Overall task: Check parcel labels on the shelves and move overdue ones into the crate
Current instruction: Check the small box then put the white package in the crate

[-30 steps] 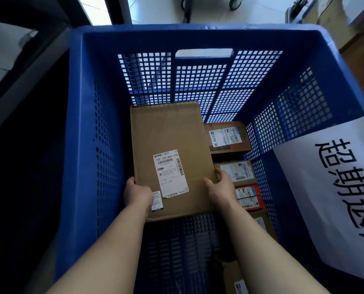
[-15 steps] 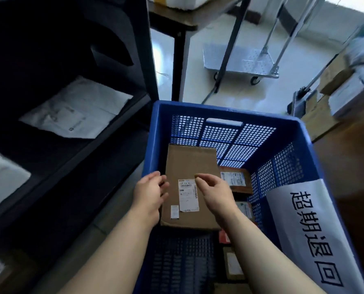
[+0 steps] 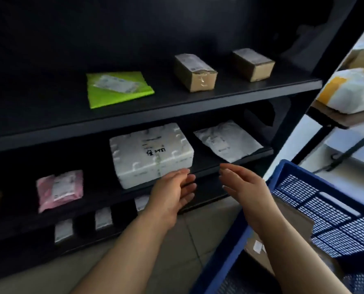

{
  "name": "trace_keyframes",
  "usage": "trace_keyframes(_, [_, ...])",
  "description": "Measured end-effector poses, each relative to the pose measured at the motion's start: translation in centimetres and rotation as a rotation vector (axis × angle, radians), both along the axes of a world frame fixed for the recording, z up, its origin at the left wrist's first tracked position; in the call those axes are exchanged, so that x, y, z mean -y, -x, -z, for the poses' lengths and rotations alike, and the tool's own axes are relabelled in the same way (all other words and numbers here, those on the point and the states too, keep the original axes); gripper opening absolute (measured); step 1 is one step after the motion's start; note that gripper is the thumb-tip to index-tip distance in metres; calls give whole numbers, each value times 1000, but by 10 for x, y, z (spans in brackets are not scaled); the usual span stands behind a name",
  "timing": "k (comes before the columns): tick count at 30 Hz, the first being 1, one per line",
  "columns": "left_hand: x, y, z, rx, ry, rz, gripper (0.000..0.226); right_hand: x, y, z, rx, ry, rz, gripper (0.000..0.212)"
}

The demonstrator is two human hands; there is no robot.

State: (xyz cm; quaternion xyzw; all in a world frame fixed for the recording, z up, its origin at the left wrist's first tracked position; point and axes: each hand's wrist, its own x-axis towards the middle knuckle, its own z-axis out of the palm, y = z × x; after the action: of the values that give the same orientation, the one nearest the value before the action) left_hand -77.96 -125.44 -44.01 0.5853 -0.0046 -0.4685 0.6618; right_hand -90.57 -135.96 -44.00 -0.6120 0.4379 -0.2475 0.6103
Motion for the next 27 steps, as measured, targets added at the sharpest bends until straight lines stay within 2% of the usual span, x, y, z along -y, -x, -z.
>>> trace_keyframes(6, [-128,-87,-17,25,-23,-216,16,-102,-102,-19,-13,-31,-233,15])
trace_keyframes(14, [-321,-211,5,14,-125,-441,17,-266,-251,7,-95,-136,-445,15])
trace_keyframes(21, [-473,-308,59,-37,-245,-562,21,-387,-347,58,-193,-238,-446,10])
trace_keyframes(27, [-525,-381,112,-67,-295,-534,32,-444,-418,124,-263,-317,-433,13])
